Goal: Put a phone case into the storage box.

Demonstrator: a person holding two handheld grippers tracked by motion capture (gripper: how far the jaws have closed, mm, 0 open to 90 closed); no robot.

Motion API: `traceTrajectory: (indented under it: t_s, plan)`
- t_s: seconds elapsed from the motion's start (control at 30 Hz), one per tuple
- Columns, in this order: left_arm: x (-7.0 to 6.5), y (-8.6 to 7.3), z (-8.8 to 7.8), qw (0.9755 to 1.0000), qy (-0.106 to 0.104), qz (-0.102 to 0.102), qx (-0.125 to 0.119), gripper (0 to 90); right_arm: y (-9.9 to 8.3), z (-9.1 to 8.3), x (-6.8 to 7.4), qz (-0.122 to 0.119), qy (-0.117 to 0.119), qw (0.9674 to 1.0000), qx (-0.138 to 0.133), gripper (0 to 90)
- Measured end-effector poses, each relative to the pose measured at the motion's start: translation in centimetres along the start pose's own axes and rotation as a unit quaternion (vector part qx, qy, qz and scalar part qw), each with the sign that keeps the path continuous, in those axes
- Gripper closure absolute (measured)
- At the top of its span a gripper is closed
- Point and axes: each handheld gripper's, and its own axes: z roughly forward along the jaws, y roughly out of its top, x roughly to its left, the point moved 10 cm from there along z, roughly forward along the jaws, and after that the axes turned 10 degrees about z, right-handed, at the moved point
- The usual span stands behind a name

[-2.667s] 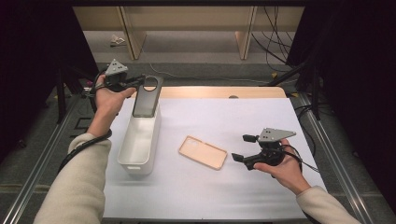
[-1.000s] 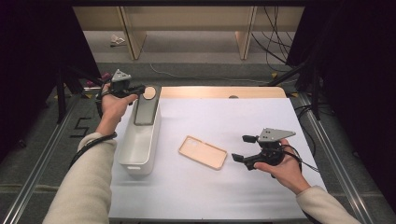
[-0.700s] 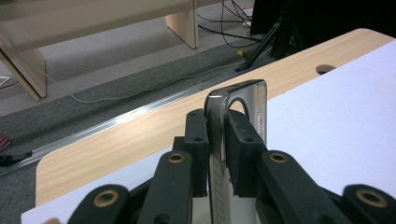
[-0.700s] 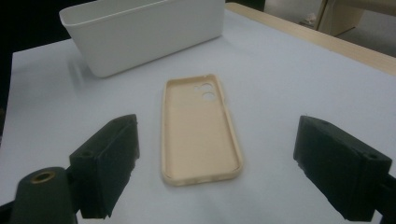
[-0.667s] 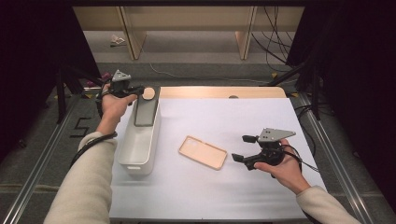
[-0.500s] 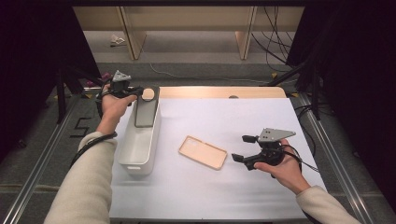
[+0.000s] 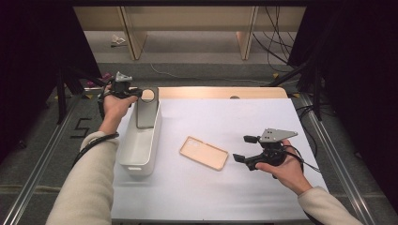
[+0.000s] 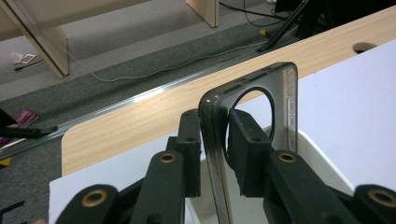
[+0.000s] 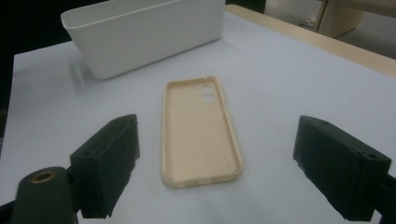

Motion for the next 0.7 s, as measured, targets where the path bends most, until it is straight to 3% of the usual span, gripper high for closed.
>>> traceTrajectory:
  t_s: [0.2,0.4,0.7]
  plan:
    - [0.1,-0.2,0.2,0.9999,0.011,0.005,0.010,72.5,0.0,0.0,0.1,0.000,0.002,1.0000,0.001,15.4]
    - [0.4,-0.6,0.5,0.9990,0.024,0.024,0.029,69.3,0.0,0.1,0.1,0.000,0.002,1.0000,0.001,15.4]
    - [0.5,-1.3,1.2,0.9974,0.039,0.023,0.055,50.4,-0.1,0.1,0.1,0.000,0.002,1.0000,0.002,15.4]
